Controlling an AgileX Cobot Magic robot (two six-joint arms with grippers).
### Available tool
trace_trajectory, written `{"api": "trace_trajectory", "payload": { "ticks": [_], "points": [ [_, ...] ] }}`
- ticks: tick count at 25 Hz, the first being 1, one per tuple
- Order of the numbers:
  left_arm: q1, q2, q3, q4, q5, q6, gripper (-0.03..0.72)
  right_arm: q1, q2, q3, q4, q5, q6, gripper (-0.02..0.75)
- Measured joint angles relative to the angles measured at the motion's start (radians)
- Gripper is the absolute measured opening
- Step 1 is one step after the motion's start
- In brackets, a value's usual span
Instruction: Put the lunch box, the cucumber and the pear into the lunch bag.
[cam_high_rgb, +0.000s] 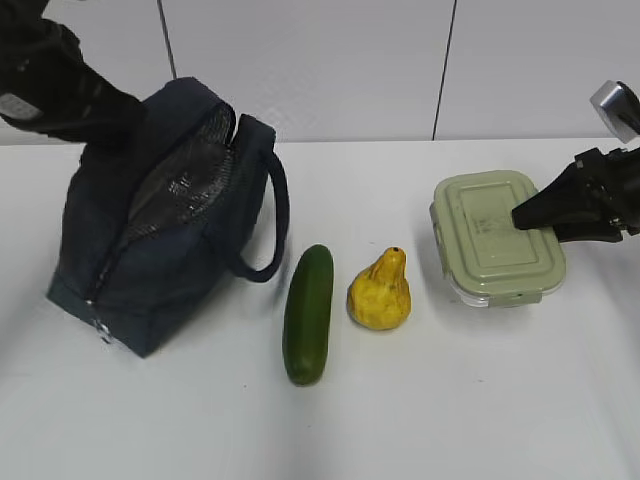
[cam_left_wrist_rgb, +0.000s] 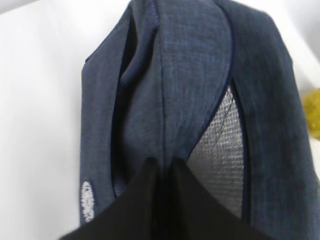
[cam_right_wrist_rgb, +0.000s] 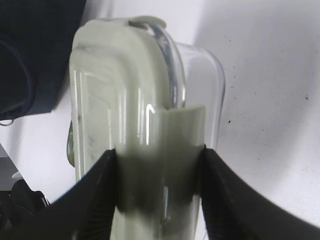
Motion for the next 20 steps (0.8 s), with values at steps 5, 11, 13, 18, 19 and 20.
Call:
{"api": "trace_trajectory", "payload": {
  "ticks": [5, 11, 13, 18, 19, 20],
  "points": [
    [0.000, -0.004, -0.093, 0.029, 0.089, -0.027, 0.003, 0.000, 0.000, 0.000, 0.000, 0.000, 0.000, 0.356],
    [-0.048, 0.034, -0.100, 0.037, 0.152, -0.044, 0.003, 0.000, 0.000, 0.000, 0.000, 0.000, 0.000, 0.356],
    [-0.087, 0.056, -0.100, 0.037, 0.148, -0.055, 0.003, 0.000, 0.000, 0.000, 0.000, 0.000, 0.000, 0.356],
    [-0.153, 0.094, -0.100, 0.040, 0.117, -0.122, 0.003, 0.000, 0.000, 0.000, 0.016, 0.000, 0.000, 0.356],
    [-0.155, 0.100, -0.100, 0.040, 0.113, -0.136, 0.003, 0.000, 0.000, 0.000, 0.018, 0.000, 0.000, 0.356],
    [-0.155, 0.107, -0.100, 0.039, 0.108, -0.145, 0.003, 0.000, 0.000, 0.000, 0.024, 0.000, 0.000, 0.356]
  ]
}}
